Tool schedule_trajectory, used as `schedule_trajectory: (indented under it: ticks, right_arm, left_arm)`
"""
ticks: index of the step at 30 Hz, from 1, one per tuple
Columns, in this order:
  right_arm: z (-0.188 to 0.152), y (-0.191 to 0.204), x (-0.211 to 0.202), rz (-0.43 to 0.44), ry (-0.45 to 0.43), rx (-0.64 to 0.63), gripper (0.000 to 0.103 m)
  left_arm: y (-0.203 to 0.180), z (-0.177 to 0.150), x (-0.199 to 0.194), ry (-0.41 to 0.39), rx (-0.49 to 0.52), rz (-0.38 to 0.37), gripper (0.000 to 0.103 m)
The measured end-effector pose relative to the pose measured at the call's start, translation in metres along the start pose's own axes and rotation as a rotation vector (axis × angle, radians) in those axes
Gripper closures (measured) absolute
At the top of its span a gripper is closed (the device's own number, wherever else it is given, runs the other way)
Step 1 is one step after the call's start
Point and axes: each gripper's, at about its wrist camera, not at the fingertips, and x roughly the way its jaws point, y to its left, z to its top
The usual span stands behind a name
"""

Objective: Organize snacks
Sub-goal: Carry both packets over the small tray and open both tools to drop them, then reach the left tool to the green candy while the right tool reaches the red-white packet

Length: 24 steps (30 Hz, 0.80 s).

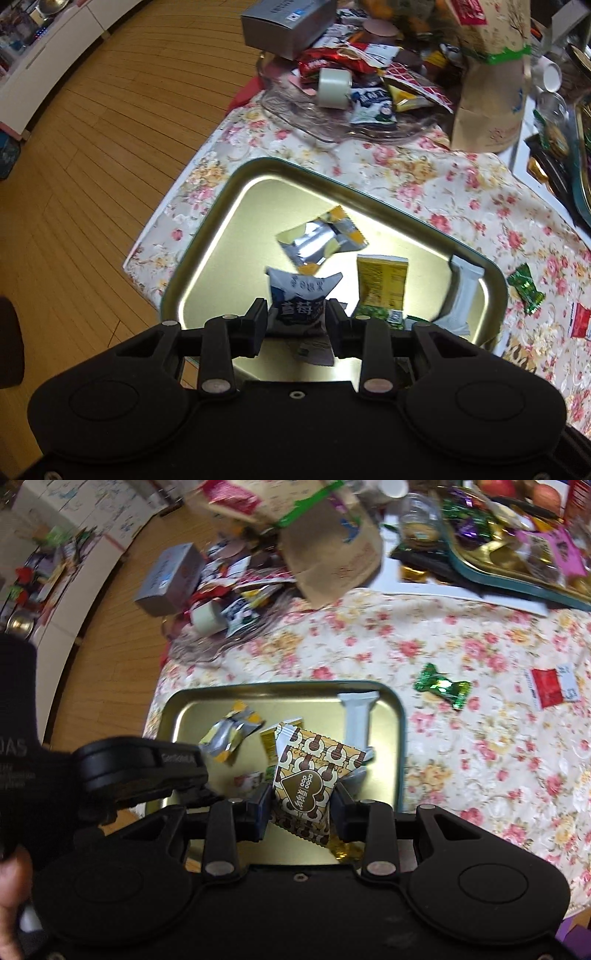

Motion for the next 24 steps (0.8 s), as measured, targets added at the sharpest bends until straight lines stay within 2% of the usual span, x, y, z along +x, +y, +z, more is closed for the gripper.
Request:
schedule_trajectory:
  ticks: [6, 13, 24]
  right_arm:
    - [-0.002, 0.012, 0.005, 0.048, 0.03, -0.012, 0.064]
    - [0.003, -0.002, 0.007, -0.008, 0.034, 0.03, 0.064]
    - [0.009, -0.044, 0.008, -0.122, 0.07, 0.132, 0.064]
  left_arm:
    - [0.009, 0.001, -0.003, -0.018, -0.018, 0.005, 0.06]
    - [0.002, 0.001, 0.0, 0.002, -0.007, -0.012, 0.06]
    - [-0.039, -0.009, -0.006, 0.032, 0.101, -0.09, 0.06]
